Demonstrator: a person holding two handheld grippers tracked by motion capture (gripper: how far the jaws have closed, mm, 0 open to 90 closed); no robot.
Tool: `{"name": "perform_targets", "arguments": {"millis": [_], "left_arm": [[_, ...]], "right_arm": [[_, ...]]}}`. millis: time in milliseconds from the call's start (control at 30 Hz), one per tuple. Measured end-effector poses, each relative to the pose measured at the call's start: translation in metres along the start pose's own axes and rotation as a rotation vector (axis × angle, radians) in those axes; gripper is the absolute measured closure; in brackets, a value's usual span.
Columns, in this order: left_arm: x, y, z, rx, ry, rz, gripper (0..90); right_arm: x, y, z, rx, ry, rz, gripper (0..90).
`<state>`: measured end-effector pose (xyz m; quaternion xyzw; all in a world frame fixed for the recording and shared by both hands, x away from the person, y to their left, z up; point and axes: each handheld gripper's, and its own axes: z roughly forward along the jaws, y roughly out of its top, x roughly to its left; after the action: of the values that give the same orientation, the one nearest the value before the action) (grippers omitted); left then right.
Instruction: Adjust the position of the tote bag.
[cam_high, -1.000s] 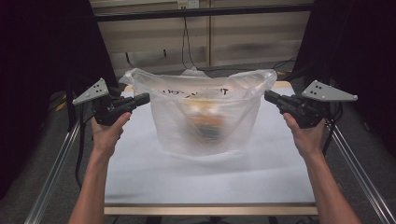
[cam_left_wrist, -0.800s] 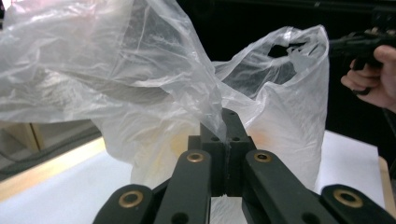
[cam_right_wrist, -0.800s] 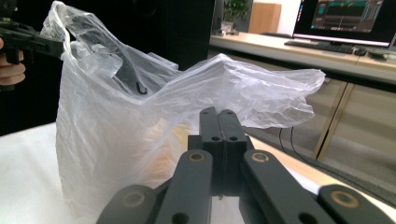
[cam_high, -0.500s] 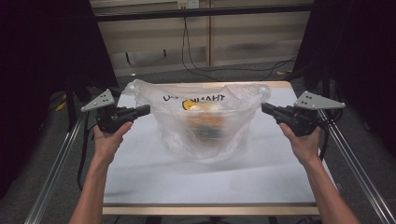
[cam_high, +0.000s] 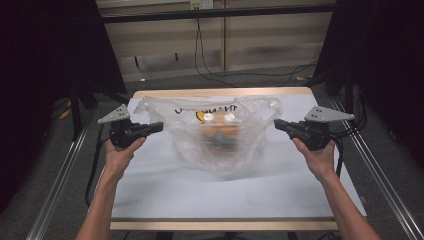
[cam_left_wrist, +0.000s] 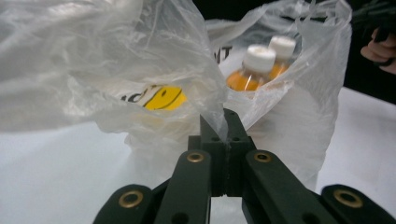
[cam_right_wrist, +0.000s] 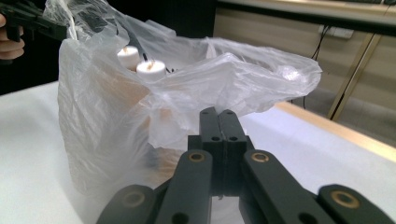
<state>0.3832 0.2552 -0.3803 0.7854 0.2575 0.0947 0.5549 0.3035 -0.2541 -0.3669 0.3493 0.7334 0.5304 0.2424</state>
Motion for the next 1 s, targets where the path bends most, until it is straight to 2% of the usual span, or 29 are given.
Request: {"name": "perform_targets", "arguments": {"millis": [67, 233, 400, 533, 600, 667, 767, 900, 1000], "left_arm": [[0.001, -0.005, 0.005, 0.028, 0.002, -0.003, 90.0], [0.003, -0.013, 0.011, 0.065, -0.008, -0.004, 90.0], [0.006, -0.019, 0.014, 0.078, -0.015, -0.012, 90.0], [0.008, -0.027, 0.02, 0.118, -0.009, -0.011, 90.0], [0.008, -0.03, 0.023, 0.146, 0.0, -0.01, 90.0], [0.008, -0.031, 0.025, 0.152, -0.001, -0.011, 90.0], [0.009, -0.038, 0.033, 0.206, 0.006, -0.005, 90.0], [0.011, -0.042, 0.035, 0.228, 0.007, -0.006, 90.0], [0.013, -0.047, 0.037, 0.246, 0.005, -0.022, 90.0]], "right_arm": [[-0.001, -0.007, 0.007, 0.034, 0.001, -0.001, 90.0], [-0.005, -0.016, 0.01, 0.066, -0.002, 0.014, 90.0], [-0.006, -0.028, 0.013, 0.104, 0.009, 0.022, 90.0], [-0.006, -0.034, 0.019, 0.132, 0.014, 0.027, 90.0], [-0.005, -0.04, 0.024, 0.164, 0.019, 0.027, 90.0], [-0.005, -0.043, 0.027, 0.178, 0.021, 0.025, 90.0], [-0.005, -0.053, 0.037, 0.228, 0.027, 0.025, 90.0], [-0.007, -0.06, 0.04, 0.257, 0.029, 0.031, 90.0], [-0.009, -0.065, 0.043, 0.274, 0.031, 0.032, 90.0]]}}
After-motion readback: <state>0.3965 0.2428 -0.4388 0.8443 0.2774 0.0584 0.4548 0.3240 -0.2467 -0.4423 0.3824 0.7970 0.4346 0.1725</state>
